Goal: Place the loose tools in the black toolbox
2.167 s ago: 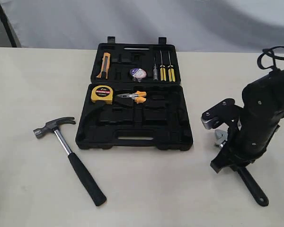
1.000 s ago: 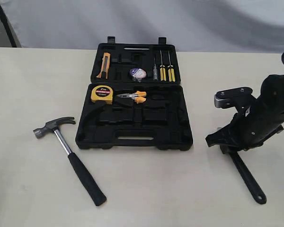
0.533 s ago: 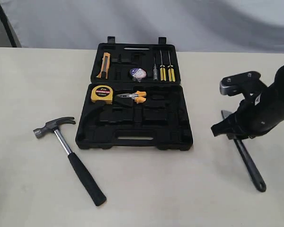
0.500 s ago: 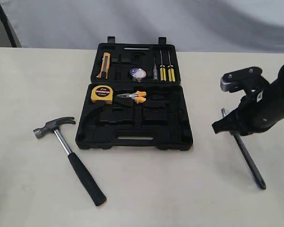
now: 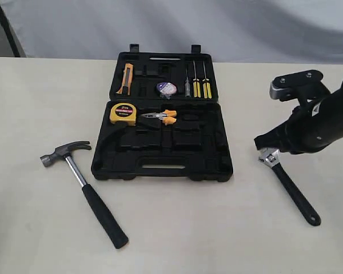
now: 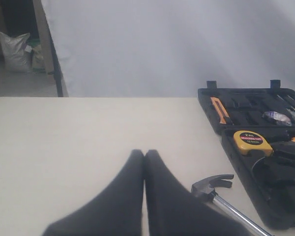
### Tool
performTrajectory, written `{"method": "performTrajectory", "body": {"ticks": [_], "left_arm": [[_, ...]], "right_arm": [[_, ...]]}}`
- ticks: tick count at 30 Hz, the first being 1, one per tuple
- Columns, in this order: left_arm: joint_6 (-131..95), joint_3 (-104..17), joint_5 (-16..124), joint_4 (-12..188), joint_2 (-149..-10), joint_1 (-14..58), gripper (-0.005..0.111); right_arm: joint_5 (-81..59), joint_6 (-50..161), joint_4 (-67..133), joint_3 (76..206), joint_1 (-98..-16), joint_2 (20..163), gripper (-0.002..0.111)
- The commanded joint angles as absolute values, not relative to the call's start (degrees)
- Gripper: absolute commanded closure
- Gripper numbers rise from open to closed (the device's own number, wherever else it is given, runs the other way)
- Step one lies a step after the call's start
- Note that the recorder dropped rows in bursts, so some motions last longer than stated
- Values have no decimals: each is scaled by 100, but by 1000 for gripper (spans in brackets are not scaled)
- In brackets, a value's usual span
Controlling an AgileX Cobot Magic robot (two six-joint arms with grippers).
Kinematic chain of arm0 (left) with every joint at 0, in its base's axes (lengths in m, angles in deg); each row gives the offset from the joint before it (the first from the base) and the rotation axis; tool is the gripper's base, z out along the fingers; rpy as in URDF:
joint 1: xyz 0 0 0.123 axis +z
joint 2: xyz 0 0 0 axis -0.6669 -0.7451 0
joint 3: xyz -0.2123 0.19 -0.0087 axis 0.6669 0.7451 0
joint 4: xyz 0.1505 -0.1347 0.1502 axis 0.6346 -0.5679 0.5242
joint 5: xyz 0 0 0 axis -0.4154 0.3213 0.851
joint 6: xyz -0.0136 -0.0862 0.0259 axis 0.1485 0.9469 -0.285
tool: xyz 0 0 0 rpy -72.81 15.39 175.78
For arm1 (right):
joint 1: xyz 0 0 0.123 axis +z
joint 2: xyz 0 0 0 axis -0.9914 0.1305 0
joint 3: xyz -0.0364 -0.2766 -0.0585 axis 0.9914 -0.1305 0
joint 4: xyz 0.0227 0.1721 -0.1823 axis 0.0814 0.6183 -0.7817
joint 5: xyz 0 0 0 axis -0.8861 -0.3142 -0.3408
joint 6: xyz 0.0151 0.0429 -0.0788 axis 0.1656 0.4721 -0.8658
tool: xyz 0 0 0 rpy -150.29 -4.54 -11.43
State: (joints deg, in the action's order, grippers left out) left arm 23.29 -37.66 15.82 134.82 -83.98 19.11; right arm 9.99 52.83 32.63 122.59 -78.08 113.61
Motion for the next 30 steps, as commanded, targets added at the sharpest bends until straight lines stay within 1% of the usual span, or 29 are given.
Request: {"method": "performTrajectory", "body": {"ticks": [1,3,5,6,8,11,12,13,14,19,23,25,27,28,29,30], "left_arm": [[2387,-3712,1680,13405,-8352,1930,105],[2387,-3712,1680,13405,-8352,1930,105],[2387,-3712,1680,13405,-8352,1930,105],[2387,-3712,1680,13405,-8352,1930,105],[2387,-3712,1680,13405,-8352,1930,105],[2387,-3712,1680,13405,-8352,1930,105],[2387,-3712,1680,13405,-8352,1930,105],[2387,-3712,1680,13405,-8352,1930,105],[2387,-3712,1680,13405,-8352,1930,105],[2387,-3712,1680,13405,-8352,1930,105],[2387,-3712,1680,13405,-8352,1930,105],[2387,-3712,1680,13405,-8352,1930,105],[2387,-3712,1680,13405,-8352,1930,105],[2387,-3712,1680,13405,-8352,1930,105],[2387,-3712,1680,13405,-8352,1930,105],[2387,-3712,1680,13405,-8352,1930,105]], "right_arm": [[406,6730,3313,12264,-7843,11804,108],[280,7262,3281,12264,-7843,11913,107],[210,7332,3144,12264,-7843,11966,103],[157,7332,3115,12264,-7843,11977,97],[107,7332,3115,12264,-7843,11989,80],[311,7302,3115,12390,-7843,12002,47],[444,7286,3115,12457,-7843,12027,39],[543,7261,3115,12525,-7843,12053,34],[588,7246,3068,12569,-7843,12100,33],[694,7246,2986,12905,-7843,12506,34],[1145,7246,2867,13402,-7843,13125,35],[1338,7246,2867,13519,-7843,13309,50],[1423,7246,2867,13530,-7843,13345,85],[1437,7227,2867,13530,-7843,13322,99],[1461,7160,2867,13530,-7843,13245,108],[1461,7132,2867,13530,-7843,13159,109]]}}
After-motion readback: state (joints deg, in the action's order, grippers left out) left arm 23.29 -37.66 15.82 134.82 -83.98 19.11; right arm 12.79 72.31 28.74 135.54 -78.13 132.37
